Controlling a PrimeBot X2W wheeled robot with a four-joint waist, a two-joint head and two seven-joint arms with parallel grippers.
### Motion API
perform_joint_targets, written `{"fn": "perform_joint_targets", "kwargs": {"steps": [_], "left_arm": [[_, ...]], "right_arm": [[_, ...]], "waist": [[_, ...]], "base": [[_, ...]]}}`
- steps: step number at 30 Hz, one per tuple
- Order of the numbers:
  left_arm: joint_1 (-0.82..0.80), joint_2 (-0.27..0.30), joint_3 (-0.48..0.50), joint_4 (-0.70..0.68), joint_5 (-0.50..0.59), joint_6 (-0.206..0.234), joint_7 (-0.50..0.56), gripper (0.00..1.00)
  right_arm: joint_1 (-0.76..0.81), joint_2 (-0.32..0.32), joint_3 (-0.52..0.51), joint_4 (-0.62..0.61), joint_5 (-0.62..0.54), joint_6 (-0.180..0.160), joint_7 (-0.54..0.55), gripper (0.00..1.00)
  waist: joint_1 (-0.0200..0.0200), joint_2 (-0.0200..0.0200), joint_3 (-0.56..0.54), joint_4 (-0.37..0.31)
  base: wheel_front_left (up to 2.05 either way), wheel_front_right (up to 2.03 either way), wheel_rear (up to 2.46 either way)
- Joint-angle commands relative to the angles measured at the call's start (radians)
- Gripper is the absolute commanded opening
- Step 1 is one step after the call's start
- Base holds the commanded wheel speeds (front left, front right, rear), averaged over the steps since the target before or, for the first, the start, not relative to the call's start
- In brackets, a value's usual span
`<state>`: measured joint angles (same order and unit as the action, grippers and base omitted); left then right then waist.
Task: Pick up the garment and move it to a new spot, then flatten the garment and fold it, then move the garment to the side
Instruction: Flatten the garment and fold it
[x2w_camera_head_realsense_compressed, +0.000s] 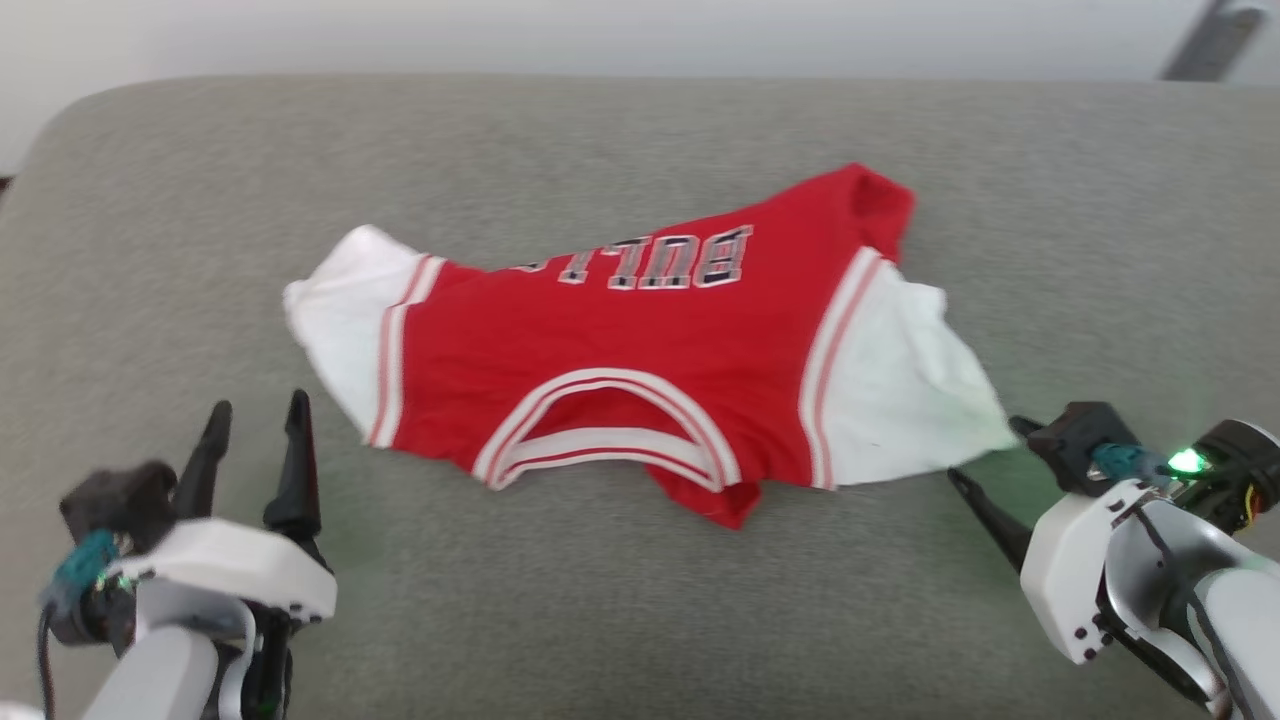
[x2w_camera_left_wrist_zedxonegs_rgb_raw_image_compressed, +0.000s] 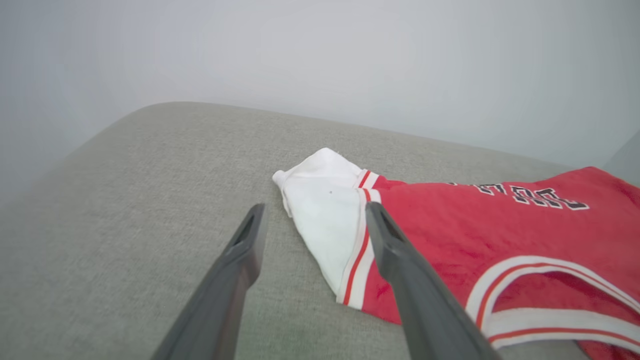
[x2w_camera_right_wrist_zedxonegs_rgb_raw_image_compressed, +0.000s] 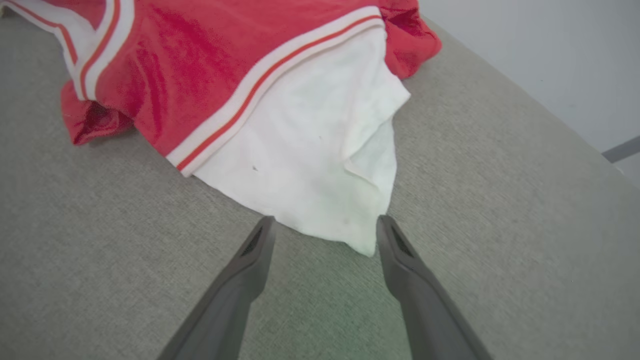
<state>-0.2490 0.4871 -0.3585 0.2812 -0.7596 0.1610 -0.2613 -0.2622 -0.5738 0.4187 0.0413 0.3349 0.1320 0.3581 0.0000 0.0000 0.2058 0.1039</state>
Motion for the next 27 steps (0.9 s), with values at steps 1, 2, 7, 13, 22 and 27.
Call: {"fn": "perform_joint_targets", "kwargs": {"steps": [1, 2, 7, 13, 22, 27], "left_arm": [[0.028, -0.031, 0.058, -0.033, 0.056, -0.016, -0.005, 1.0], [0.055, -0.061, 0.094, -0.045, 0.088, -0.03, -0.005, 1.0], [0.133, -0.176, 0.223, -0.112, 0.26, -0.09, -0.005, 1.0], [0.175, -0.271, 0.282, -0.139, 0.396, -0.164, -0.005, 1.0], [0.157, -0.325, 0.346, -0.146, 0.479, -0.244, -0.005, 1.0], [0.121, -0.3, 0.353, -0.141, 0.5, -0.273, -0.005, 1.0]], "right_arm": [[-0.028, -0.03, 0.032, -0.013, 0.023, -0.002, 0.022, 1.0], [-0.038, -0.052, 0.058, -0.018, 0.038, -0.002, 0.038, 1.0], [-0.12, -0.147, 0.185, -0.01, 0.101, -0.002, 0.11, 1.0], [-0.192, -0.219, 0.291, 0.055, 0.159, -0.002, 0.161, 1.0], [-0.221, -0.236, 0.333, 0.155, 0.192, -0.005, 0.214, 0.3], [-0.233, -0.221, 0.332, 0.178, 0.183, -0.005, 0.224, 0.0]], "waist": [[0.0, 0.0, 0.007, 0.036], [0.0, 0.0, 0.01, 0.047], [0.0, 0.0, 0.032, 0.1], [0.0, 0.0, 0.057, 0.154], [0.0, 0.0, 0.088, 0.169], [0.0, 0.0, 0.097, 0.153]], "base": [[0.0, 0.0, 0.0], [0.0, 0.0, 0.0], [0.0, 0.0, 0.0], [0.0, 0.0, 0.0], [0.0, 0.0, 0.0], [0.0, 0.0, 0.0]]}}
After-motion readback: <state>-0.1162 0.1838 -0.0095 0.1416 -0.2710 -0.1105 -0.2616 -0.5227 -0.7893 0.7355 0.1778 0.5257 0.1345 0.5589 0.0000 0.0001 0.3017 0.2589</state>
